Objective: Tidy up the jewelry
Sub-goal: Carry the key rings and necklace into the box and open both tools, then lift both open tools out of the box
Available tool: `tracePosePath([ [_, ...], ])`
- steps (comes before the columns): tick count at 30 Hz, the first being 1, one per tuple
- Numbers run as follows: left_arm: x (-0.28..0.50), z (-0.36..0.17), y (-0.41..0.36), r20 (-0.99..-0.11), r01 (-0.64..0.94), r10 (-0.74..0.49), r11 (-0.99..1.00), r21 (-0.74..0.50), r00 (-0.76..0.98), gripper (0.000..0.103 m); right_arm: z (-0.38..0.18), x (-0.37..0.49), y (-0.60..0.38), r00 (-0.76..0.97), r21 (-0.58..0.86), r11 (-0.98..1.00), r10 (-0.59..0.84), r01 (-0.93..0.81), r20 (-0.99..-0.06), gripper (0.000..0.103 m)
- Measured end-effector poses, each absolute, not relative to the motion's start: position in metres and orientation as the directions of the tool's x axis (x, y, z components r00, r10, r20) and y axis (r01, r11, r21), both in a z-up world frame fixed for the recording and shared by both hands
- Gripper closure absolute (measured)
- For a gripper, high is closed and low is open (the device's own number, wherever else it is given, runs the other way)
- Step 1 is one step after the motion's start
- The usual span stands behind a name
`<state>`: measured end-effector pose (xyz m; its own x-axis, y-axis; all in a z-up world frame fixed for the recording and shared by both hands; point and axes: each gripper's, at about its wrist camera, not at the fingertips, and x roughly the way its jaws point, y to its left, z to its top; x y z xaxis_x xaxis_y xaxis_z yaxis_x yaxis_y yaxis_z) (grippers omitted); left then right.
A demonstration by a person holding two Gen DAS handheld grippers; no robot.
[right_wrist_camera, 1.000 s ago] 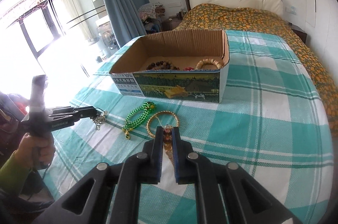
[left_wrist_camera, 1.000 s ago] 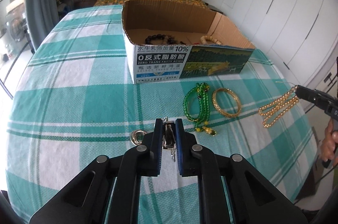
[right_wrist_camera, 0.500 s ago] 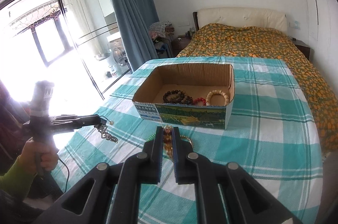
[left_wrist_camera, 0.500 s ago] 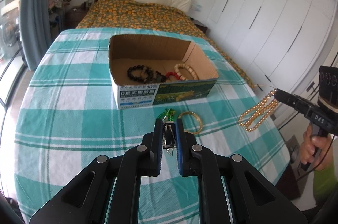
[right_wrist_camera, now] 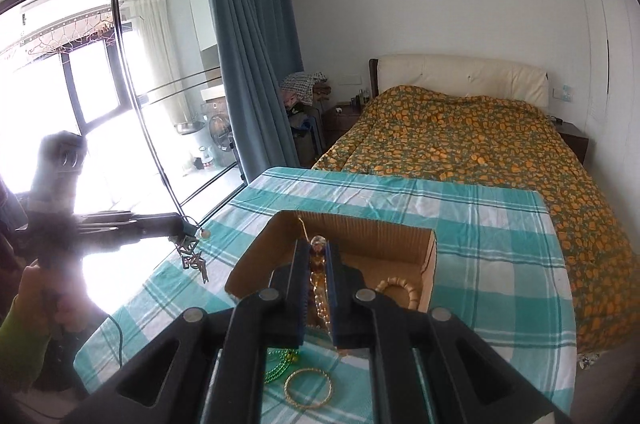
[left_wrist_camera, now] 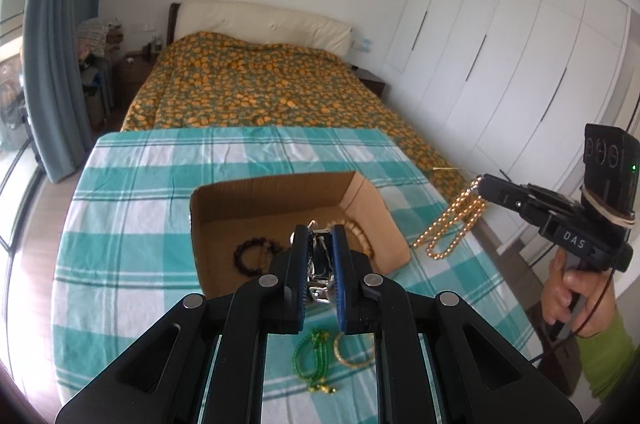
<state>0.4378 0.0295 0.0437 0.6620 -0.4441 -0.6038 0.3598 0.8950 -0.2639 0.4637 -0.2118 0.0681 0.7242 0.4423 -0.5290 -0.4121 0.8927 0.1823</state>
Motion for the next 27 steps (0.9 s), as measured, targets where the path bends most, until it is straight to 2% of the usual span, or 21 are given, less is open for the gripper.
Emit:
tracePosePath([
  [9, 0.531, -0.013, 0.001, -0.684, 0.318, -0.396, 0.916, -0.246, 0.613, 0.093, 0.009, 0.571, -0.187, 0.651, 0.233, 0.904, 0.421, -0.359, -0.631, 0.095],
  [15, 0.558, -0.053, -0.013, -0.732, 0.278, -0.332, 0.939, -0.201, 0.595, 0.09, -0.039, 0.608, -0.17, 0.612, 0.237, 0.915, 0.396, -0.326, -0.684, 0.092],
  [16, 0.559, -0.057, -0.013, -0.74, 0.262, -0.313, 0.946, -0.19, 0.595, 0.073, -0.041, 0.609, -0.168, 0.613, 0.232, 0.92, 0.385, -0.317, -0.69, 0.083],
  [17, 0.558, -0.06, -0.012, -0.745, 0.244, -0.297, 0.952, -0.184, 0.597, 0.046, -0.042, 0.607, -0.169, 0.62, 0.228, 0.925, 0.375, -0.305, -0.69, 0.076],
  [18, 0.555, -0.061, -0.01, -0.742, 0.226, -0.284, 0.957, -0.181, 0.607, 0.034, -0.041, 0.603, -0.171, 0.634, 0.227, 0.929, 0.366, -0.293, -0.681, 0.061],
  [19, 0.549, -0.061, -0.007, -0.733, 0.212, -0.272, 0.961, -0.176, 0.624, 0.021, -0.038, 0.597, -0.173, 0.653, 0.224, 0.932, 0.361, -0.286, -0.666, 0.056],
  [27, 0.464, -0.057, 0.007, -0.698, 0.178, -0.204, 0.978, -0.11, 0.686, 0.008, -0.02, 0.512, -0.189, 0.717, 0.142, 0.94, 0.331, -0.311, -0.613, 0.055],
])
